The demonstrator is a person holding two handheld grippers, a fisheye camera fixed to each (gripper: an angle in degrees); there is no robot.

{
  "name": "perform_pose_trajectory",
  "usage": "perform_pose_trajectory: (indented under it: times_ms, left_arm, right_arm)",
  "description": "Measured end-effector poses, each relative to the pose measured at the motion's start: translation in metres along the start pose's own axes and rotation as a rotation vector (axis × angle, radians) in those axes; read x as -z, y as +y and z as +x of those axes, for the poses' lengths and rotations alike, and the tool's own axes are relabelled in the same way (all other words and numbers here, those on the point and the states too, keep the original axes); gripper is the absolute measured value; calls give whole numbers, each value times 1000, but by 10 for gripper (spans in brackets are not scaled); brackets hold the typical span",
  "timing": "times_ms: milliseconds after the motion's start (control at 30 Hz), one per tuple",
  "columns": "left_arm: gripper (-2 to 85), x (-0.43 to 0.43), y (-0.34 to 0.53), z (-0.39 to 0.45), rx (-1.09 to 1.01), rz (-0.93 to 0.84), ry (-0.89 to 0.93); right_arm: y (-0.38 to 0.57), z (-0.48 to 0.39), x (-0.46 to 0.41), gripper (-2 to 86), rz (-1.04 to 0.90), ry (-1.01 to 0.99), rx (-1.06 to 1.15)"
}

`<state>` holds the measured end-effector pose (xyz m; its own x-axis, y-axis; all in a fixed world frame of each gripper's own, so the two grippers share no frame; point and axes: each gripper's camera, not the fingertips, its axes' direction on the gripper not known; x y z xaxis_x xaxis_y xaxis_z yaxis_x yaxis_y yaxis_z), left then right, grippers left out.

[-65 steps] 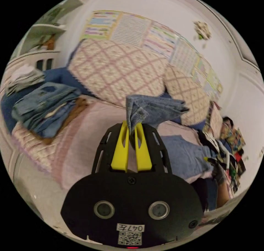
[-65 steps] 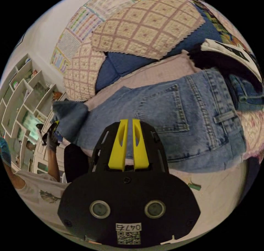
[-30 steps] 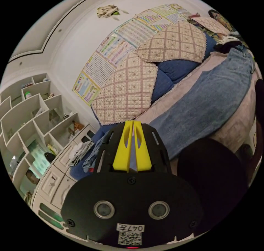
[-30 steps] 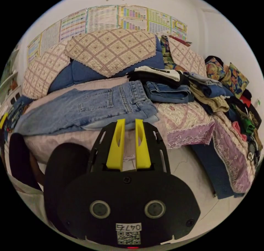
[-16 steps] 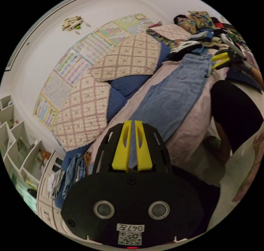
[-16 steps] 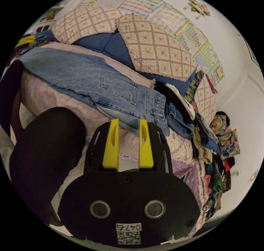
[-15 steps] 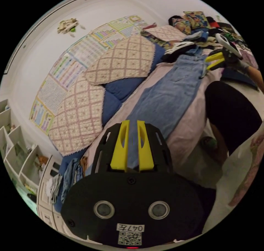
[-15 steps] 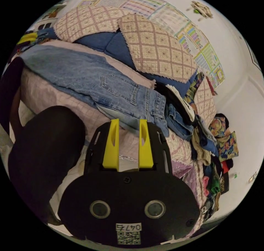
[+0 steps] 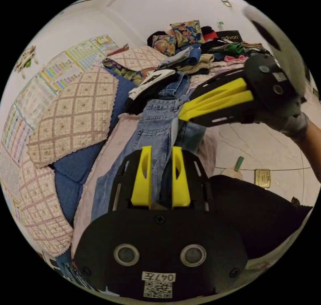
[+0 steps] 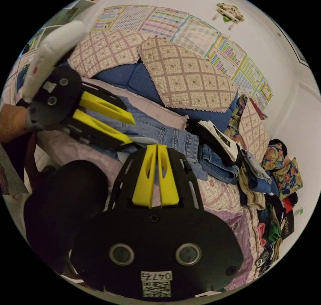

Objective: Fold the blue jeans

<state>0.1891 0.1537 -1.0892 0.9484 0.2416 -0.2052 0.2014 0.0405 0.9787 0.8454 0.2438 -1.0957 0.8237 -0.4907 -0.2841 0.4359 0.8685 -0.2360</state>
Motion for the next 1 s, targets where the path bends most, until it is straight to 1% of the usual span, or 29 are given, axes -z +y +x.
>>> perform_pose_trajectory:
  times_ms: [67,133,200,267,333,367,433,500,533,600,667,733,767,833,933,1000]
  left_arm:
    - [15,-7,-8,-24,28,1,49]
    - [7,-6,-9,-40,54,29,43]
    - [2,-6,-11,-52,52,46,31]
    - [0,-9,-15,-61,16,43,16]
    - [0,-12,-18,-65,-14,37,-2]
    - [0,-13,-18,-69,-27,36,-5]
    - [2,-17,-16,-78,-16,42,-2]
    - [5,-22,-13,-89,7,50,52]
    - [10,-28,-10,-97,23,41,102]
    - [20,-34,-5,-107,38,19,117]
    - [49,-34,1,-111,19,-6,46]
    - [75,-35,8,-111,2,-50,-42]
    - [80,-37,16,-112,-5,-91,-109]
    - [83,-39,31,-115,3,-134,-183]
    - [81,-37,63,-134,74,-162,-212]
    - [79,-41,83,-147,95,-224,-247]
  right_arm:
    - [4,3,-4,15,-14,39,-21]
    - [8,0,-15,66,-90,98,29]
    - [7,-5,-28,98,-137,136,83]
    - [3,-6,-40,98,-146,209,101]
    - [-8,1,-49,86,-110,345,49]
    - [-11,3,-52,84,-103,362,41]
    - [-23,10,-70,72,-132,315,54]
    - [-29,14,-85,63,-166,300,49]
    - [-31,16,-91,43,-171,275,70]
    - [-34,19,-98,19,-181,201,91]
    - [-37,30,-103,7,-167,183,29]
    - [-41,57,-107,1,-133,100,-97]
    - [-43,65,-109,1,-122,71,-129]
    - [-51,92,-115,0,-74,-33,-229]
    - [-63,113,-123,-1,-4,-85,-297]
    - [-72,119,-130,-1,20,-77,-301]
